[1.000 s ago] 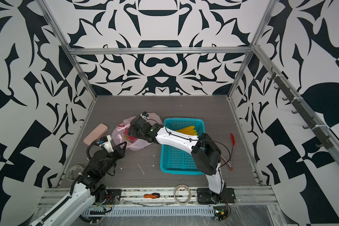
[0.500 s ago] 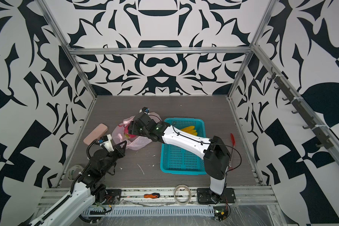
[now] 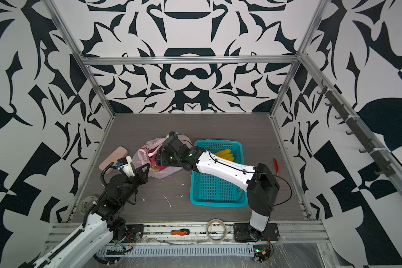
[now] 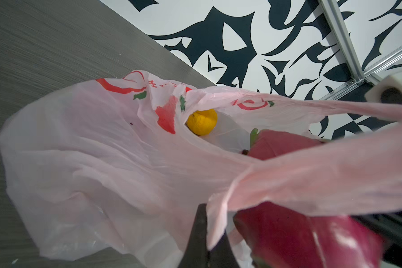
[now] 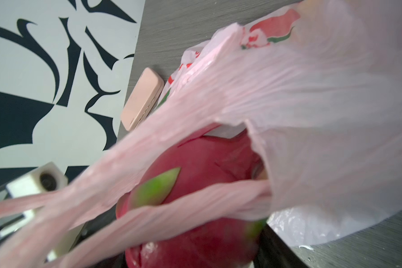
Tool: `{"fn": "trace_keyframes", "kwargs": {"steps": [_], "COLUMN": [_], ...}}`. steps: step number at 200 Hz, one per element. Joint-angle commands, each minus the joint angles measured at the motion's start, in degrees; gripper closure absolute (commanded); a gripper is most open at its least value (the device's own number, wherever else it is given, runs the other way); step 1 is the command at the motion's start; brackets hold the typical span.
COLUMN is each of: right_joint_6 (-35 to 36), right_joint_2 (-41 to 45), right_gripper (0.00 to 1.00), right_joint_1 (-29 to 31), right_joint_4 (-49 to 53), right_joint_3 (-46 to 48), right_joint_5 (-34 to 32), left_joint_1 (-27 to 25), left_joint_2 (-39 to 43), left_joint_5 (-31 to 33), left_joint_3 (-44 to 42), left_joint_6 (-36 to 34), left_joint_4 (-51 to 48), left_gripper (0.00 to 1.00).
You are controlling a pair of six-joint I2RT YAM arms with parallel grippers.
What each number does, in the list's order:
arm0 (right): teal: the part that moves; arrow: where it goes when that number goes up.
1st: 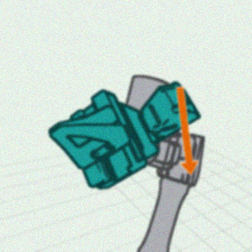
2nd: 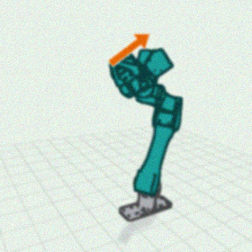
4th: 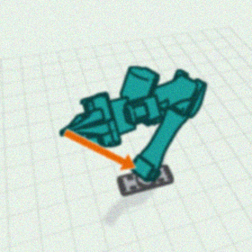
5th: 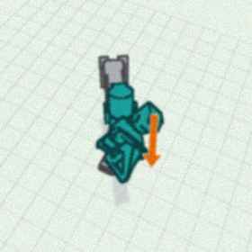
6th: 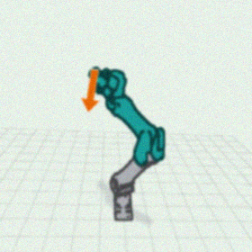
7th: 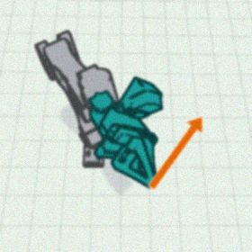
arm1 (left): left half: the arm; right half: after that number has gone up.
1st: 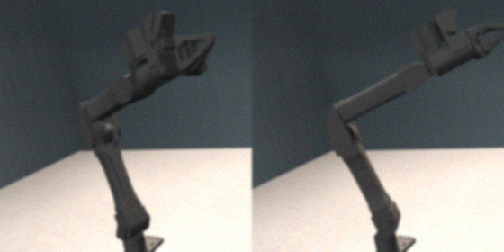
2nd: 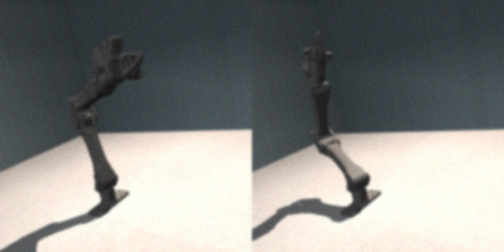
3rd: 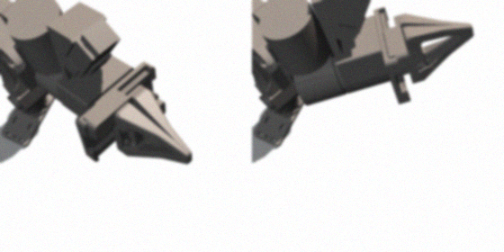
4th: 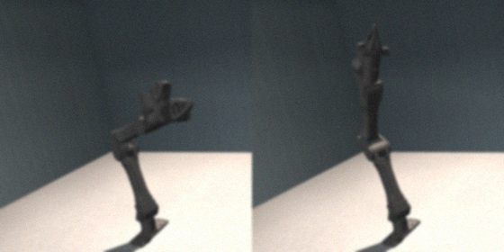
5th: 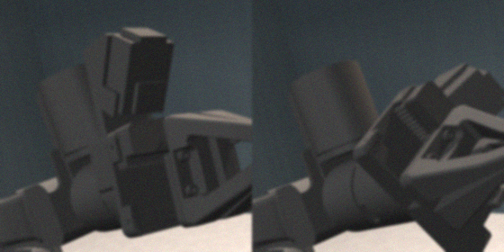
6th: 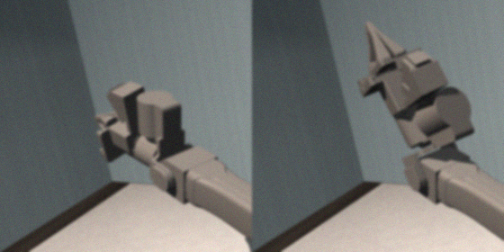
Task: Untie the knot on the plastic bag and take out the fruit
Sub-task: 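Lift the red dragon fruit out of the bag with the right gripper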
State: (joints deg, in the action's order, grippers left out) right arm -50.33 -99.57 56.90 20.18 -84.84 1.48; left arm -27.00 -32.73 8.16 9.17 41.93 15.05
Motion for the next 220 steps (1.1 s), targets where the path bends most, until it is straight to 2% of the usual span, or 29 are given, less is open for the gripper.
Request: {"fn": "trace_keyframes", "kwargs": {"steps": [1, 68, 175, 220], "right_joint_6": [3.25, 9.89, 13.35, 13.30], "right_joint_2": [2.61, 5.42, 17.79, 24.74], "right_gripper": [0.99, 1.00, 1.00, 1.00], "right_joint_1": [0.86, 3.32, 4.08, 4.04], "right_joint_4": [1.39, 9.81, 17.34, 22.68], "right_joint_3": [-1.57, -3.97, 7.80, 10.75], "right_joint_5": [2.07, 3.89, 5.20, 2.17], "left_joint_1": [0.11, 0.11, 0.11, 0.11], "left_joint_2": [-1.21, -6.40, -7.81, -7.52], "left_joint_5": [0.94, 0.38, 3.39, 3.67], "left_joint_3": [1.90, 3.79, 5.64, 6.22], "left_joint_6": [-0.93, -1.70, -1.33, -1.39], "left_joint_4": [2.73, 5.73, 4.31, 3.32], "left_gripper": [1.00, 1.00, 1.00, 1.00]}}
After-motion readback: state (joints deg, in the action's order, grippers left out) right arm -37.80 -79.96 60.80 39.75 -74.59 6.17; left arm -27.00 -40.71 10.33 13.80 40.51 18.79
